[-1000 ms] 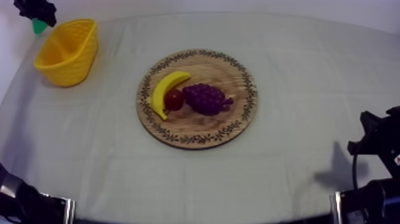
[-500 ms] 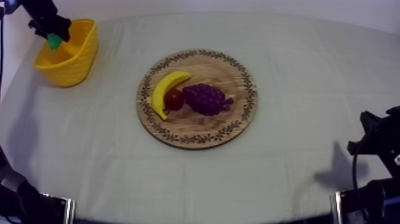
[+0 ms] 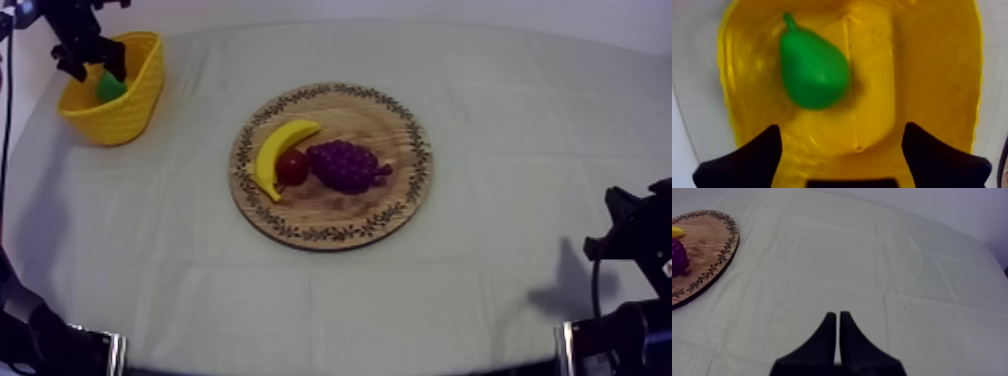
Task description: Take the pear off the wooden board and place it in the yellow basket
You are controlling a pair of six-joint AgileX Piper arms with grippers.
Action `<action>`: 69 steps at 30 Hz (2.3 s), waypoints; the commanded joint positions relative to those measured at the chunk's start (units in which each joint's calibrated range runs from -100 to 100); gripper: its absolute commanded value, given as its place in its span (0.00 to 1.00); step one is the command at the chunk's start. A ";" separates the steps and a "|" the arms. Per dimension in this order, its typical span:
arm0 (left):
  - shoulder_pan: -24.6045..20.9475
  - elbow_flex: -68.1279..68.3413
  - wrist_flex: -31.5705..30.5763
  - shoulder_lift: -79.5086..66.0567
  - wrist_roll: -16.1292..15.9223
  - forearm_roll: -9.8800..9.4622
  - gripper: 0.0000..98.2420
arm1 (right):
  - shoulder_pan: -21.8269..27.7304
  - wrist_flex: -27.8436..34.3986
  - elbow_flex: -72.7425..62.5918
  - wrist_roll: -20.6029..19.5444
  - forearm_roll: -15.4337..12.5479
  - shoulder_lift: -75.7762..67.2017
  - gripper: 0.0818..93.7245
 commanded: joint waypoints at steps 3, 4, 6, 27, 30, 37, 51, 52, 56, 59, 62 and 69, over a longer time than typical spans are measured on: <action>0.20 1.41 0.11 -1.18 0.45 0.00 0.97 | 0.01 0.01 0.01 0.01 0.00 -0.02 0.00; 0.25 1.86 0.10 -1.58 0.50 0.07 0.96 | 0.01 0.01 0.01 0.01 0.00 -0.02 0.00; 0.34 2.82 0.08 -2.59 0.59 0.23 0.94 | 0.01 0.01 0.01 0.01 0.00 -0.02 0.00; 3.64 21.51 -12.30 -28.11 4.33 -0.38 0.25 | 0.01 0.01 0.01 0.01 0.00 -0.02 0.00; 4.17 27.16 -17.34 -33.75 6.10 -0.57 0.15 | 0.01 0.01 0.01 0.01 0.00 -0.02 0.00; 6.30 44.93 -32.34 -50.60 8.84 -0.81 0.05 | 0.01 0.01 0.01 0.01 0.00 -0.02 0.00; 11.51 87.65 -56.10 -87.71 17.72 -6.73 0.00 | 0.01 0.01 0.01 0.01 0.00 -0.02 0.00; 11.80 90.55 -57.37 -90.41 18.09 -6.90 0.00 | 0.01 0.01 0.01 0.01 0.00 -0.02 0.00; 13.01 102.14 -63.34 -101.53 18.43 -6.43 0.00 | 0.01 0.01 0.01 0.01 0.00 -0.02 0.00; 14.23 109.99 -65.98 -108.89 16.26 -4.52 0.00 | 0.01 0.01 0.01 0.01 0.00 -0.02 0.00; 15.29 116.53 -66.52 -115.43 13.21 -2.50 0.00 | 0.01 0.01 0.01 0.01 0.00 -0.02 0.00; 14.54 126.89 -61.85 -129.45 8.04 0.64 0.00 | 0.01 0.01 0.01 0.01 0.00 -0.02 0.00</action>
